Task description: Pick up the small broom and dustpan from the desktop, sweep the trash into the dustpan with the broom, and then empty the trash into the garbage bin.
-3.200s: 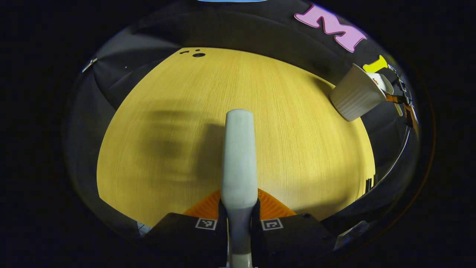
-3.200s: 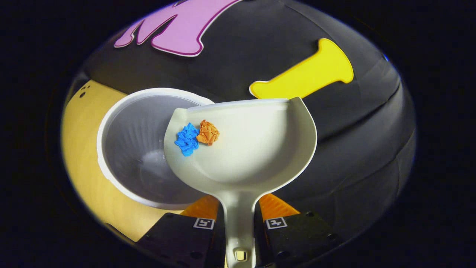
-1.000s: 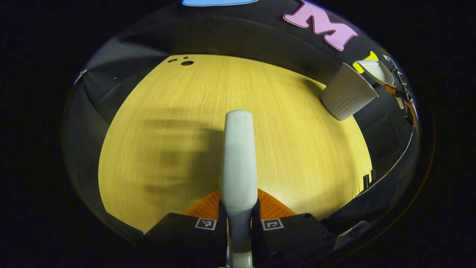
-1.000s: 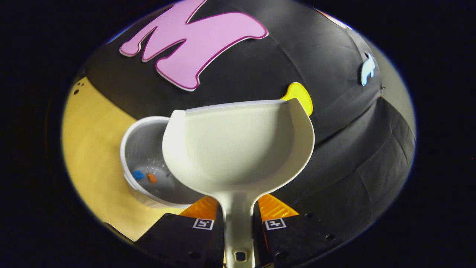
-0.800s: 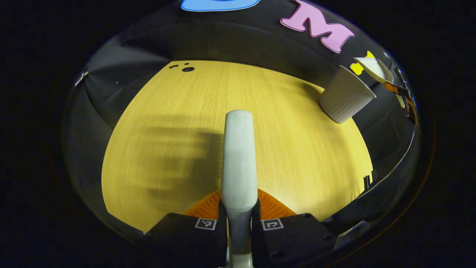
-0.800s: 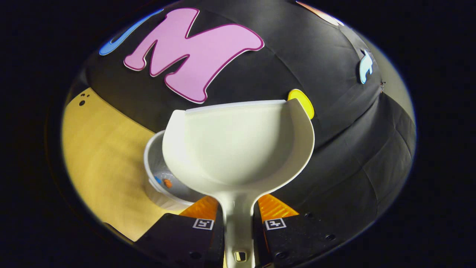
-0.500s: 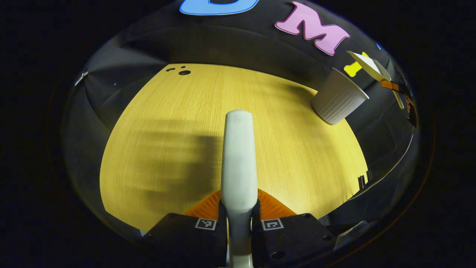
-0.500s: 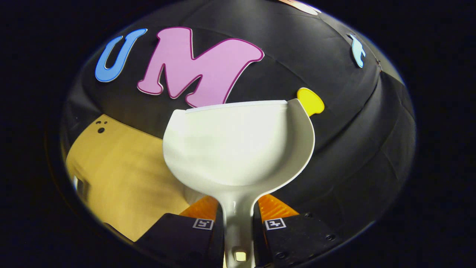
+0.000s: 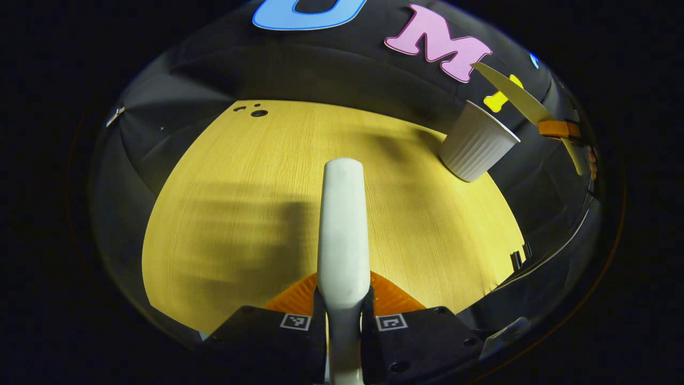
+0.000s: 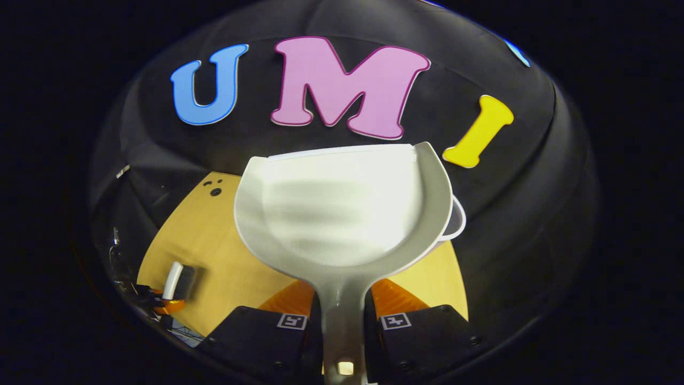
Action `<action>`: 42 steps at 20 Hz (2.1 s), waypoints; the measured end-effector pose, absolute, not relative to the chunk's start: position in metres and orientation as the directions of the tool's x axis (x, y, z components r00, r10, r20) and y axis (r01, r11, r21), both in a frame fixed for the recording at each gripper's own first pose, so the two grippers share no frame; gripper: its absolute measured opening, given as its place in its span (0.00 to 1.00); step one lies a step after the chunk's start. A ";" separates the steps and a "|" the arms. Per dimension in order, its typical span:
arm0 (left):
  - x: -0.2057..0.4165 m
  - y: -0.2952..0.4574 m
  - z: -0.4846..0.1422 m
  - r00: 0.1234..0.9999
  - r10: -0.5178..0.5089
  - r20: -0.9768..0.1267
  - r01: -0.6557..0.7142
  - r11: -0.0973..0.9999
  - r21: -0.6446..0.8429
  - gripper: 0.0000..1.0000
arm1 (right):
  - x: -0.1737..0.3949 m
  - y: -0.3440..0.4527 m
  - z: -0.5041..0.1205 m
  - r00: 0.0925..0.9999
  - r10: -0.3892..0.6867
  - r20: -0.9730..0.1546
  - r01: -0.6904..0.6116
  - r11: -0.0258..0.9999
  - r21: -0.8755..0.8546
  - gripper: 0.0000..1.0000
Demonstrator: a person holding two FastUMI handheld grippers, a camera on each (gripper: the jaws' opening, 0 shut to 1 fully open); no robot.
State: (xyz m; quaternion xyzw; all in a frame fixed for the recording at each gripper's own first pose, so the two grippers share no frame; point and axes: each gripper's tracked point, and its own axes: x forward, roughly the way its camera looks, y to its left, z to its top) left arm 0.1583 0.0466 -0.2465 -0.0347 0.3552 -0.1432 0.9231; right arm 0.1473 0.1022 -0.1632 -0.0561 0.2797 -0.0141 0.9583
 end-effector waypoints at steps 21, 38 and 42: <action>0.190 0.025 -0.308 0.660 -0.144 -0.737 0.193 0.981 -0.019 0.31 | 0.062 0.150 -0.451 0.561 0.054 -0.826 -0.008 0.998 0.060 0.35; 0.204 0.021 -0.320 0.642 -0.052 -0.765 0.192 0.977 0.095 0.40 | 0.052 0.153 -0.471 0.538 0.069 -0.840 0.069 0.990 0.126 0.42; 0.202 0.011 -0.297 0.693 -0.107 -0.713 0.200 0.979 0.047 0.76 | 0.047 0.156 -0.459 0.552 0.089 -0.829 0.057 0.988 0.144 0.80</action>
